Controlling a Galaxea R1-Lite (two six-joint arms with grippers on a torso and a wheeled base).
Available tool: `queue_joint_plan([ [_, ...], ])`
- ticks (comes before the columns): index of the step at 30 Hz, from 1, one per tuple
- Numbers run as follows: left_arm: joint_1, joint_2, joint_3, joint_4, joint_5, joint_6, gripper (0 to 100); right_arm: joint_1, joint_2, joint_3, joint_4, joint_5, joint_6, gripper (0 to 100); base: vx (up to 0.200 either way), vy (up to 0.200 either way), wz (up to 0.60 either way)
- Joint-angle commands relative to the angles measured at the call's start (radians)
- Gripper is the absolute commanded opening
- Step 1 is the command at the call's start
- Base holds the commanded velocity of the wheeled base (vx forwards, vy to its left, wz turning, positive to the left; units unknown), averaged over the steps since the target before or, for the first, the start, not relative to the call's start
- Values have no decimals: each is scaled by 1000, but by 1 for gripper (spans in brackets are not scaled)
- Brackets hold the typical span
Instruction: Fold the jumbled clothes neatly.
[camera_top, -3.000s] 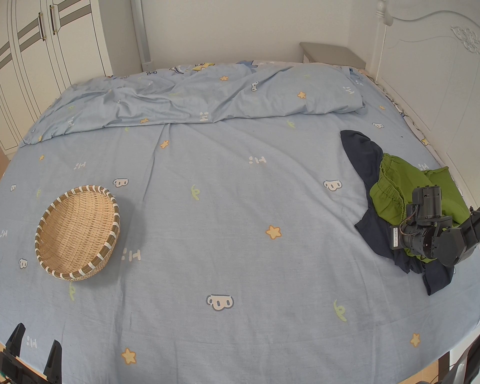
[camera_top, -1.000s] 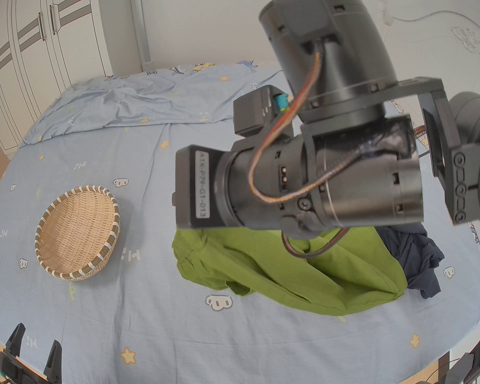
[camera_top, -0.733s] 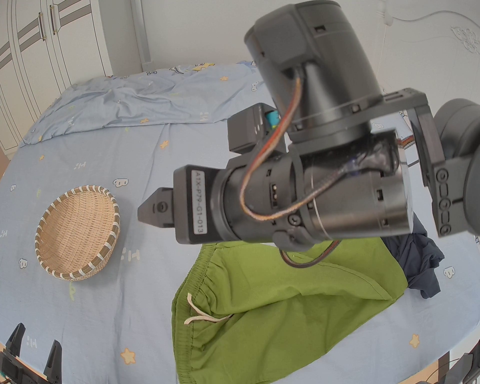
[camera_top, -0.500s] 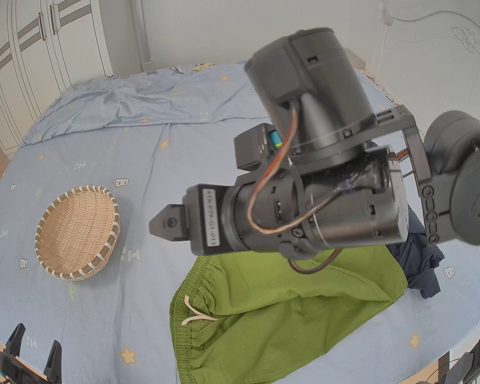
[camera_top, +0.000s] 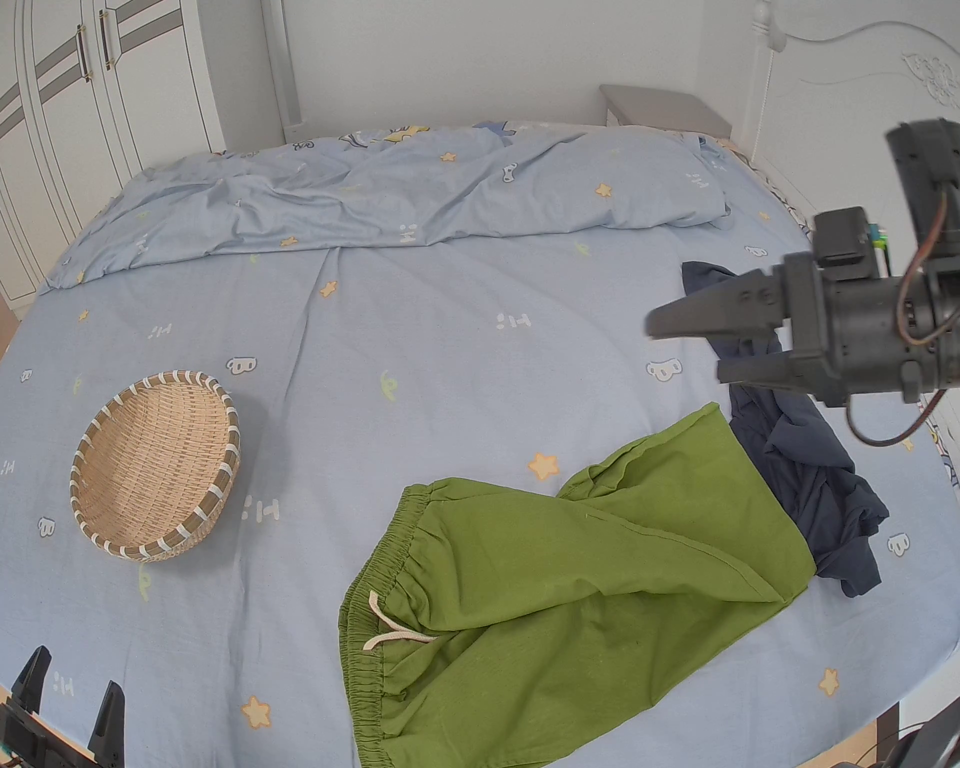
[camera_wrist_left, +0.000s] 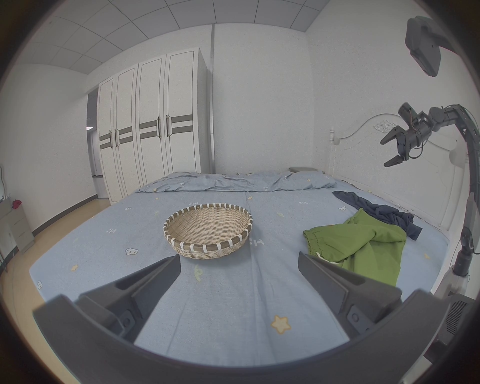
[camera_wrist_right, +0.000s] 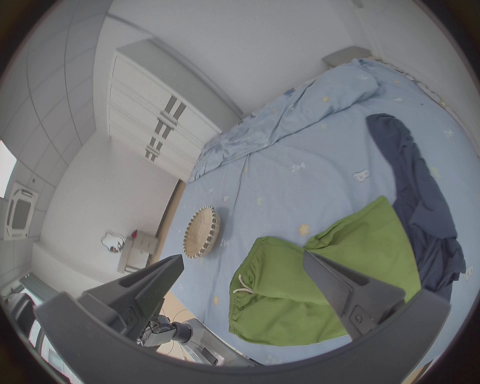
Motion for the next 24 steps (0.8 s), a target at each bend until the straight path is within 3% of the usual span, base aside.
queue_joint_plan([
  [1, -1, -16, 16, 5, -12, 12, 100, -302, -244, 247, -149, 208, -17, 100, 0, 0, 0],
  [4, 2, -16, 12, 2, -12, 12, 100, -363, -239, 293, -228, 207, -20, 100, 0, 0, 0],
  [6, -1, 1, -139, -24, -17, -36, 100, -400, -253, 371, -251, 207, -20, 100, 0, 0, 0],
  [8, -61, 180, -410, 54, -61, -295, 100, -409, -293, 437, -244, 210, -11, 100, 0, 0, 0],
  [9, -61, 180, -410, 54, -61, -295, 100, -409, -293, 437, -244, 210, -11, 100, 0, 0, 0],
  [10, -99, 265, -464, 141, -127, -347, 100, -408, -322, 488, -251, 208, -13, 100, 0, 0, 0],
  [13, -171, 441, -469, 252, -388, -393, 100, -395, -370, 572, -254, 214, -20, 100, 0, 0, 0],
  [15, -196, 551, -456, 255, -479, -456, 100, -392, -368, 578, -254, 214, -22, 100, 0, 0, 0],
  [16, -196, 551, -456, 255, -479, -456, 100, -392, -368, 578, -254, 214, -22, 100, 0, 0, 0],
  [19, -237, 806, -407, 204, -580, -501, 100, -385, -307, 557, -255, 213, -88, 100, 0, 0, 0],
  [24, -312, 1087, -327, 35, -637, -497, 100, -383, -235, 565, -257, 211, -175, 100, 0, 0, 0],
])
